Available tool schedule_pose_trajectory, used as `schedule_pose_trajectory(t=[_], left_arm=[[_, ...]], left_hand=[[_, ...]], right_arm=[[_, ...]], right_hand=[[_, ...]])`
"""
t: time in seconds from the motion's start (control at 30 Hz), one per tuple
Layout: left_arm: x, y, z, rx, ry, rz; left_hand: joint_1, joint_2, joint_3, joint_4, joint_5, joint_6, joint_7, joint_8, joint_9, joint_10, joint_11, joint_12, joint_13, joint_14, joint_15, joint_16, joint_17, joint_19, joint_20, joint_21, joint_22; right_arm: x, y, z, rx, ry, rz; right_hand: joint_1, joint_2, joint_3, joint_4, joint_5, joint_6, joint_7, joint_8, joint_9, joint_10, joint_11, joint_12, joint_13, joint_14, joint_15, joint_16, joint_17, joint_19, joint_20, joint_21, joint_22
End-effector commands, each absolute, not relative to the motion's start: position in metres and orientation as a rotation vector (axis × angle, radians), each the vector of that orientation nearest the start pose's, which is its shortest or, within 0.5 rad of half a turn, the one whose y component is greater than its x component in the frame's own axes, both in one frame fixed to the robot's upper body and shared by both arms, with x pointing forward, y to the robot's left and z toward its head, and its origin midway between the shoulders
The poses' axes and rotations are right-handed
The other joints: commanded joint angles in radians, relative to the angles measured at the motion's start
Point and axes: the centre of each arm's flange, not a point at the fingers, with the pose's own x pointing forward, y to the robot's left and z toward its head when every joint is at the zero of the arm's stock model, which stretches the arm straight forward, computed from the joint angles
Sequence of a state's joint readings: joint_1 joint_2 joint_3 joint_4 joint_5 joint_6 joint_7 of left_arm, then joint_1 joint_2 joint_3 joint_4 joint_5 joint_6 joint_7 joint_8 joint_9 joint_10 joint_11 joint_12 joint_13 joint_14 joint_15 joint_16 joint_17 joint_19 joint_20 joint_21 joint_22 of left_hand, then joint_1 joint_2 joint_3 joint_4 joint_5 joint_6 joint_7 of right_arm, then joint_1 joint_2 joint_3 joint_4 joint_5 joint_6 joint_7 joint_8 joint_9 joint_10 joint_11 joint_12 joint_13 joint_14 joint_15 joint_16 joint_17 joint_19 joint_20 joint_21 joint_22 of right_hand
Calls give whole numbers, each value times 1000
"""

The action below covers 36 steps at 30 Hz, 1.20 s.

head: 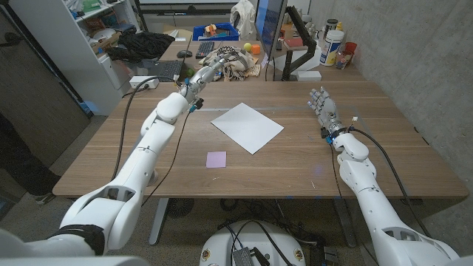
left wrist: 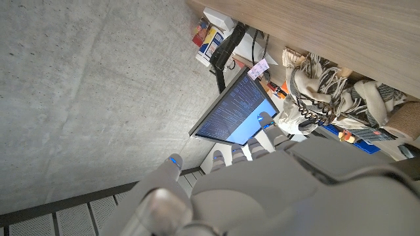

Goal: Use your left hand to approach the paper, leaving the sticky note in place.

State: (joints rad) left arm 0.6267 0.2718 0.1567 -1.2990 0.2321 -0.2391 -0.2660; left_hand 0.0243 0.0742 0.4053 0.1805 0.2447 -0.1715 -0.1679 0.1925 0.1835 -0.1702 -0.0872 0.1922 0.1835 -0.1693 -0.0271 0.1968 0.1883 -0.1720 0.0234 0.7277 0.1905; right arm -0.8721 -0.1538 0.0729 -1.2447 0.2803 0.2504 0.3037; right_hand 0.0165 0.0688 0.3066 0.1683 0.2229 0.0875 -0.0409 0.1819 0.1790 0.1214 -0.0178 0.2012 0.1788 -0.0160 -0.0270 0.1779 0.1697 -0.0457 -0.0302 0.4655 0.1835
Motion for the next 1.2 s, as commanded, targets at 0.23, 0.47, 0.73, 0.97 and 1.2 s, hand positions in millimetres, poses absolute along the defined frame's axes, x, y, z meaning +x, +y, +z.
schedule_pose_trajectory(t=[0.23,0.47,0.73,0.97,1.2], left_arm=[[651,213,125,731,-803,-244],[649,206,129,758,-812,-258],[647,196,132,811,-820,-274],[645,189,135,847,-830,-280],[643,181,139,920,-836,-285]], left_hand=[[10,74,4,-6,7,-73,-7,5,5,-72,-6,4,4,-100,-12,1,1,-131,5,-6,4],[13,72,5,-9,7,-74,-9,4,5,-74,-6,4,4,-101,-14,0,1,-132,3,-7,3],[18,68,6,-13,8,-71,-14,5,5,-74,-7,4,4,-103,-13,-1,0,-133,3,-9,3],[23,67,8,-16,8,-73,-14,4,5,-75,-10,3,4,-104,-13,-1,-1,-135,3,-10,2],[31,67,12,-21,8,-76,-14,3,5,-78,-10,2,4,-107,-13,-3,-2,-138,3,-13,2]], right_arm=[[649,-304,-24,59,-684,185],[649,-304,-24,59,-687,184],[648,-305,-25,58,-692,181],[648,-306,-26,59,-692,179],[647,-307,-25,56,-699,176]], right_hand=[[3,67,-1,-3,6,7,1,6,3,7,-1,3,2,4,-7,2,2,4,-45,-6,4],[4,67,-1,-3,6,7,0,6,3,6,0,3,2,4,-6,2,2,5,-45,-7,4],[4,67,-2,-3,6,6,1,6,3,6,-1,3,2,4,-7,2,2,6,-45,-9,4],[5,67,-1,-4,6,6,1,6,3,6,-2,3,2,4,-7,2,2,7,-45,-10,4],[5,67,-1,-4,7,7,1,6,3,5,-2,3,2,4,-6,2,2,7,-45,-12,4]])
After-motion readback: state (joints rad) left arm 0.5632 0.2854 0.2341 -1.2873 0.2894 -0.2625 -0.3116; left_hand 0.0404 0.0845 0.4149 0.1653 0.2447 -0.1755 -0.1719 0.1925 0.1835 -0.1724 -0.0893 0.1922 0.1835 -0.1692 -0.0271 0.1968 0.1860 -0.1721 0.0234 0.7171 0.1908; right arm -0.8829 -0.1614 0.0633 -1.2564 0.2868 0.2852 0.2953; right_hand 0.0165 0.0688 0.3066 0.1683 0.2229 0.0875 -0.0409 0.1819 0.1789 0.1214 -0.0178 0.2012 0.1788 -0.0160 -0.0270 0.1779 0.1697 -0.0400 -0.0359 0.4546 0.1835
